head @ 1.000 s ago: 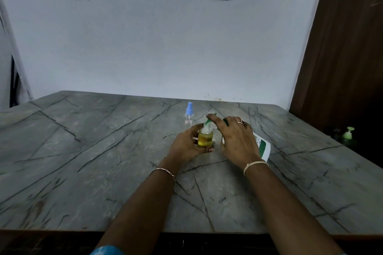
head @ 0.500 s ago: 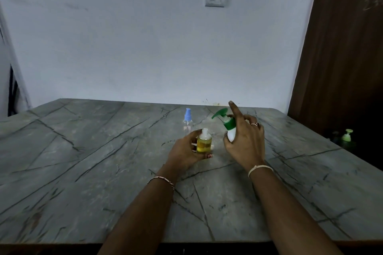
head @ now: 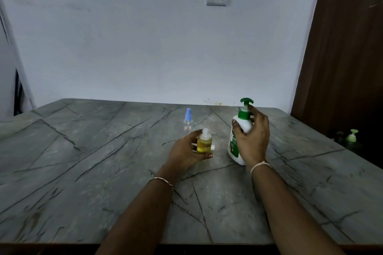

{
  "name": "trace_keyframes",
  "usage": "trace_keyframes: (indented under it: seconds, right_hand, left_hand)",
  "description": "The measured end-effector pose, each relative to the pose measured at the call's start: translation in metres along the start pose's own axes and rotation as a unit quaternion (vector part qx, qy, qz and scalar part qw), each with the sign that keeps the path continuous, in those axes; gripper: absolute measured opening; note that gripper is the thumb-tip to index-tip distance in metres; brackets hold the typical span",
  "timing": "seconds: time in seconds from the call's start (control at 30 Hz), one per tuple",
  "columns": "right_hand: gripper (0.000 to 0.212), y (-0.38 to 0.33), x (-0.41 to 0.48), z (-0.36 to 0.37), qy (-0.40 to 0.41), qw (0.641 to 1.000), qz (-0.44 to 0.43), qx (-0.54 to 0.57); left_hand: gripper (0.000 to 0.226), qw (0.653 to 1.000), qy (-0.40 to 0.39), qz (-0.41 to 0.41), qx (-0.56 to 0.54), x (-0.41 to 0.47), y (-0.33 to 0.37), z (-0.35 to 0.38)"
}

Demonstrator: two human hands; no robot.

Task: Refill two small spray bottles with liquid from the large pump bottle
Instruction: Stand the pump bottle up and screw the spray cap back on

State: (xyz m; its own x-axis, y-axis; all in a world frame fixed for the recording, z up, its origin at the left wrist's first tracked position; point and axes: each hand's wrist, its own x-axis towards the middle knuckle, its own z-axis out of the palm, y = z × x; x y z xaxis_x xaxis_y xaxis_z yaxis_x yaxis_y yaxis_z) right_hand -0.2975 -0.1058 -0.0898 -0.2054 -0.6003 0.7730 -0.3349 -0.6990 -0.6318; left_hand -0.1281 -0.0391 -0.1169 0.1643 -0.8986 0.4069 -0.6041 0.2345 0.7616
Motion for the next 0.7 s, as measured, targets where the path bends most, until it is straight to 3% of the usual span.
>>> trace_keyframes:
  seconds: [0.23, 0.37, 0.47, 0.57, 0.7]
  right_hand:
    - [0.055, 0.002, 0.000, 0.002, -0.017, 0.999, 0.032, 0.035]
    - [0.074, 0.000, -0.002, 0.000, -0.019, 1.000, 0.015, -0.011]
    - [0.080, -0.008, -0.004, -0.005, -0.005, 0.991, -0.098, -0.095]
    - [0.069, -0.018, -0.008, -0.003, -0.043, 0.965, -0.230, -0.118]
    - [0.052, -0.020, -0.020, 0.011, -0.151, 0.951, -0.238, -0.126]
  left_hand:
    - [0.082, 1.000, -0.001, -0.009, 0.000, 0.001, 0.000, 0.000]
    - [0.082, 1.000, 0.004, -0.007, -0.001, 0.001, 0.000, -0.001]
    - [0.082, 1.000, 0.004, -0.006, 0.004, 0.001, 0.000, 0.000]
    - [0.081, 1.000, 0.012, 0.002, 0.016, 0.001, 0.000, -0.002]
    - [0.080, 0.999, 0.036, 0.003, 0.036, 0.001, -0.005, -0.008]
